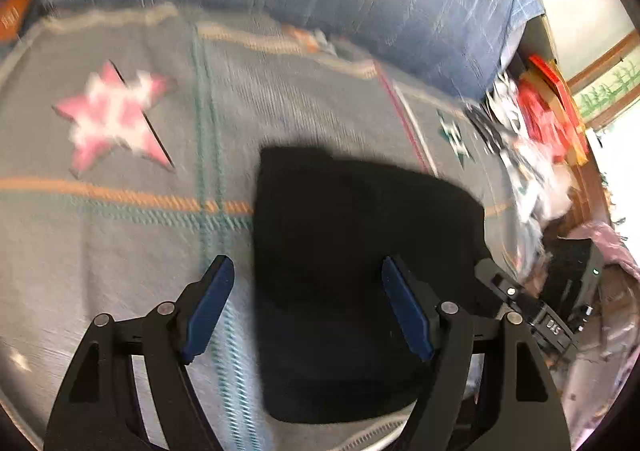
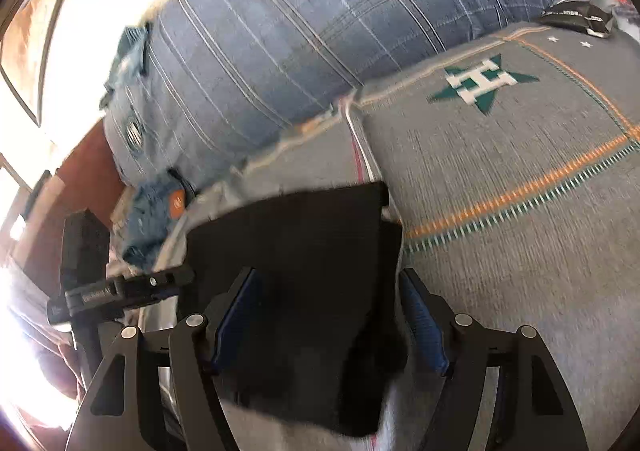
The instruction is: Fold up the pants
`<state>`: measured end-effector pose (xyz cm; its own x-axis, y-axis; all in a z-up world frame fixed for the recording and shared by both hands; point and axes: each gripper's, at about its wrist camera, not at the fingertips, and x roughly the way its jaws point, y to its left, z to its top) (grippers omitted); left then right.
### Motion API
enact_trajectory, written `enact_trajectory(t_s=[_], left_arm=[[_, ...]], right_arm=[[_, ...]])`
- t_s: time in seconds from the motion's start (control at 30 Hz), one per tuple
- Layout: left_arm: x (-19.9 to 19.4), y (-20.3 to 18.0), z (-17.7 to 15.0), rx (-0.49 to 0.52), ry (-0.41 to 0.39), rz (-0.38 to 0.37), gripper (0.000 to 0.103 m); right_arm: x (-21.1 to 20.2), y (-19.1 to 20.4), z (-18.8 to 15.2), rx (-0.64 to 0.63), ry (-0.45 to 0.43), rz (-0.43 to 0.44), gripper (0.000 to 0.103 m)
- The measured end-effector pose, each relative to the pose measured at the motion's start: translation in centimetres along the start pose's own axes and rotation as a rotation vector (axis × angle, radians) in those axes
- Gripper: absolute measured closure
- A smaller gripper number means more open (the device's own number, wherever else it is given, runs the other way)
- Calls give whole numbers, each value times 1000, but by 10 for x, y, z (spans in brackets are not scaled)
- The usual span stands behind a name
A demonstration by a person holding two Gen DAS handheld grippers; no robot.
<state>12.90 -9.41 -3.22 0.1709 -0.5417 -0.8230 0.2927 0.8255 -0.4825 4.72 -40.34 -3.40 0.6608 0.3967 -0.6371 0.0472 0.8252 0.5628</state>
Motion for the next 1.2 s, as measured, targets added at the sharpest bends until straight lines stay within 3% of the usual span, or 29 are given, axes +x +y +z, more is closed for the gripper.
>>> enact_trajectory(t_s=[0.03,0.1,0.13,0.17,0.23,0.33,0.4,0.47,0.5,0.63,0.73,0.8,0.87,0.93,1.0,1.07,1.1,1.17,1.2], left_arm=[[6,-2,-2,13,20,-8,20],[7,-18,-4,76,-7,19,20],[9,-25,-5,95,1,24,20],[7,-30,-6,94,-19,31,21],[-2,-34,-9,93,-55,25,41],[-18,-24,-13,33,-58,-49,58],[-29,-16,-19,-25,-47,-119,60],[-41,-16,-28,-39,-63,-120,60],[-46,-16,-32,-38,-67,-118,60],[-54,-21,-34,-5,-94,-97,60],[-45,-13,-28,-15,-61,-64,60],[-39,-4,-30,-34,-32,-70,59],[-38,1,-33,-29,-22,-79,57],[-35,0,-31,-25,-21,-84,43],[-26,-7,-29,1,0,-73,31],[-12,-11,-29,14,38,-36,31],[-10,-11,-30,4,42,-17,33],[-19,-12,-34,-7,11,-21,46],[-25,-12,-35,-6,-2,-30,51]], right_arm=[[2,-2,-3,19,24,6,30],[7,-7,-8,56,54,39,31],[7,-4,-8,36,52,22,35],[7,1,-6,-1,52,-21,46],[2,15,-6,-70,41,-66,59],[-13,36,-13,-174,13,-131,61],[-24,53,-19,-228,-5,-194,63],[-33,74,-24,-310,-22,-245,65],[-39,90,-27,-368,-32,-240,71],[-43,122,-28,-452,-15,-180,71],[-23,116,-13,-392,56,-137,71],[-16,96,-10,-317,86,-162,67],[-14,74,-11,-241,128,-134,67],[-7,55,-17,-171,178,-103,62],[-3,47,-20,-164,154,-55,57],[2,43,-21,-156,134,21,49],[6,42,-21,-160,133,44,52],[5,47,-22,-177,125,6,63],[0,54,-25,-204,125,-14,75]])
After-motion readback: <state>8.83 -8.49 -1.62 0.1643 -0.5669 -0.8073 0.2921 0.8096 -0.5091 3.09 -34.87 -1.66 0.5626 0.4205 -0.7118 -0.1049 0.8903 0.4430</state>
